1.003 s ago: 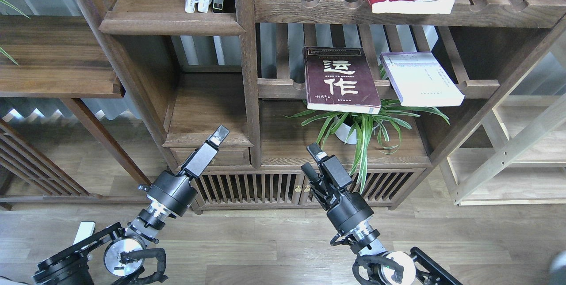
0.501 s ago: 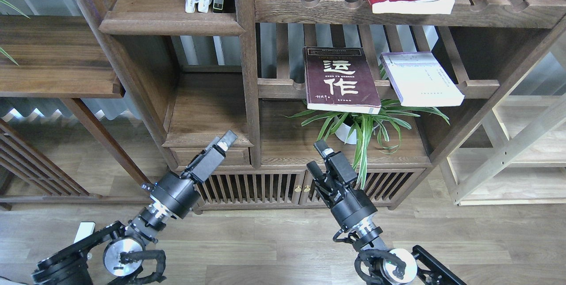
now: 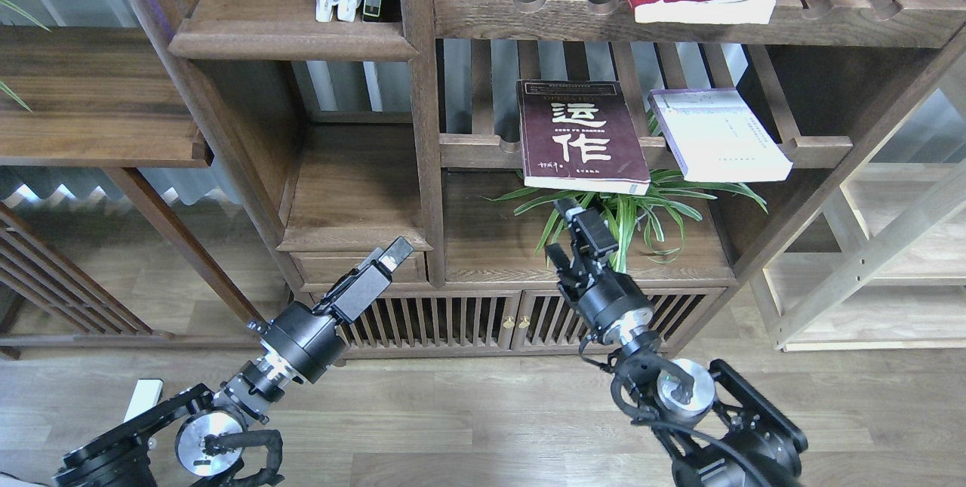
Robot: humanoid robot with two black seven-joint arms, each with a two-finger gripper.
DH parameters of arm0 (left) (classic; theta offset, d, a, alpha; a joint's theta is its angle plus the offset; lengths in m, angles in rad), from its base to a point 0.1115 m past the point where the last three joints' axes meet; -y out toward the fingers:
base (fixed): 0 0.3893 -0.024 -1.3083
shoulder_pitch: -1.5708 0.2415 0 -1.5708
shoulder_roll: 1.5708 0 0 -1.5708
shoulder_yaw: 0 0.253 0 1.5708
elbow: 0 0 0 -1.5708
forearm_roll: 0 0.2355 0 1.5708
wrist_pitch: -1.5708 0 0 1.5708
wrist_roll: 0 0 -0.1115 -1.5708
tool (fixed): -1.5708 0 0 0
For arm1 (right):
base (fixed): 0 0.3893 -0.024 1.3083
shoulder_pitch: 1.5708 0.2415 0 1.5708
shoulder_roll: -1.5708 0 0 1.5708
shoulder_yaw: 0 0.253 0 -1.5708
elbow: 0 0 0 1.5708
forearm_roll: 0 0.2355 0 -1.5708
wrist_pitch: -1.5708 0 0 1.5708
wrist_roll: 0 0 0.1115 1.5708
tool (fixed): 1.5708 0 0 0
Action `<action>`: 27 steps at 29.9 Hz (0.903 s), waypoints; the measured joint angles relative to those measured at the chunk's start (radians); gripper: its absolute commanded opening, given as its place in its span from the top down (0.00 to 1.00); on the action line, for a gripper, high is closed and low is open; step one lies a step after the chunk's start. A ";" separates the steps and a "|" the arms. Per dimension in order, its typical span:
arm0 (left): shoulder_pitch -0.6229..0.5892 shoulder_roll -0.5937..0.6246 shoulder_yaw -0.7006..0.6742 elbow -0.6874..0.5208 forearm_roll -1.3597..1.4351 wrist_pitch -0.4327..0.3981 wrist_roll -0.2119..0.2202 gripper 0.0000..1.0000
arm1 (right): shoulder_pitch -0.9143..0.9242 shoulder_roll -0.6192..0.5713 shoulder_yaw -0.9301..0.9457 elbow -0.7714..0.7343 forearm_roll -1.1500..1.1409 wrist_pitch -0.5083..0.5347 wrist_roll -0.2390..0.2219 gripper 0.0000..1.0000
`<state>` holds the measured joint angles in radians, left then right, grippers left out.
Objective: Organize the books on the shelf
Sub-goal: 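Reach the right gripper to the dark red book's edge and grip it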
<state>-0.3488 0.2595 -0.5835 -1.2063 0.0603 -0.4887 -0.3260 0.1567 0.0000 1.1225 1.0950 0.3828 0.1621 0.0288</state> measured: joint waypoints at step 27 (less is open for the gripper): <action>0.031 0.004 -0.010 0.016 0.001 0.000 0.004 0.01 | 0.195 0.000 0.056 -0.267 0.005 -0.020 0.137 0.01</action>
<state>-0.3177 0.2639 -0.5936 -1.1903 0.0614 -0.4887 -0.3221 0.3522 0.0000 1.1781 0.8277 0.3880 0.1425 0.1653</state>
